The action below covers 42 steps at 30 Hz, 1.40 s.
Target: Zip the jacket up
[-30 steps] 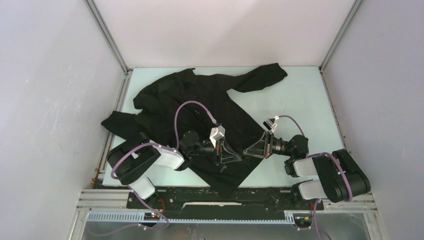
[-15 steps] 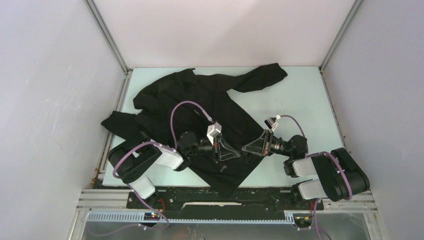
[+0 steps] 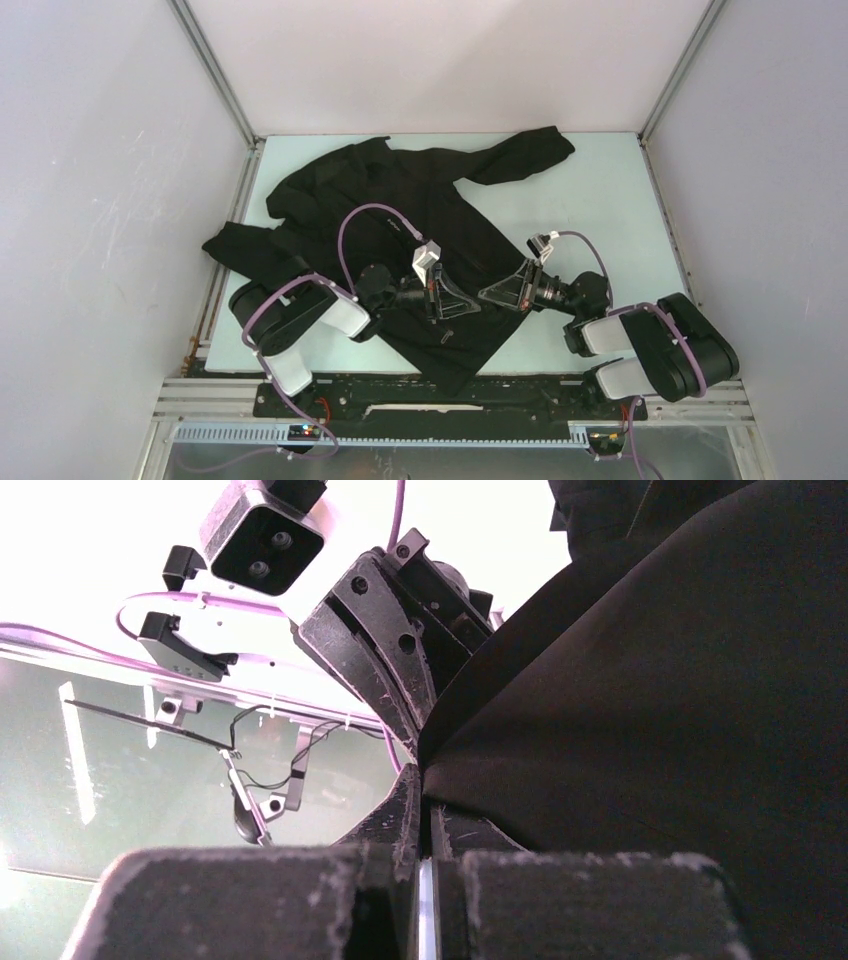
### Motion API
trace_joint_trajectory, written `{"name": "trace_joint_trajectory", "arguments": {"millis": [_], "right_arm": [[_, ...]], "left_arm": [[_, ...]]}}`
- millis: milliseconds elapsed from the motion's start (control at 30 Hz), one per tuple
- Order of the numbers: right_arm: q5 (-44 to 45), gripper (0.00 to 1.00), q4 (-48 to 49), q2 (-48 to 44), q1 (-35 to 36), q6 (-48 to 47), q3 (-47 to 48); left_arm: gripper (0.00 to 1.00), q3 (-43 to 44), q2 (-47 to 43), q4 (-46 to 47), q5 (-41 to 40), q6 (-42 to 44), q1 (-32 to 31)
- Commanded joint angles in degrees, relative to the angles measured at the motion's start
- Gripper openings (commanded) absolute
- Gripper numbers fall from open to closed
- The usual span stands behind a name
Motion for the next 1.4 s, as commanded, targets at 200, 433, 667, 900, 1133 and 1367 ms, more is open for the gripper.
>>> {"name": "trace_joint_trajectory", "arguments": {"millis": [200,433,667,900,1133,1367], "right_arm": [[4.13,0.0,3.55,3.55,3.25,-1.42,1.58],[1.16,0.01,3.51,4.75,2.57,-1.29,0.88],[-2.52,0.3,3.54,5.98,0.2,-0.48,0.52],[-4.88,0.55,2.08,1.69,-4.25,-1.04,-2.14],[-5.98,0.85,-8.44,-4.86,-5.72,-7.21,-4.22],[-9.68,0.8,-34.52,-20.54,-9.98,-21.68,-3.96]], "left_arm": [[0.0,0.86,0.84,7.4,-1.87,-2.7,-0.19],[0.0,1.11,1.09,7.4,-0.89,-3.42,0.44],[0.0,3.41,4.07,7.38,1.81,-5.99,0.71],[0.0,4.98,6.52,7.35,2.05,-7.51,0.62],[0.0,6.4,8.31,7.43,2.5,-8.97,0.53],[0.0,6.64,8.59,7.31,2.76,-9.13,0.51]]}}
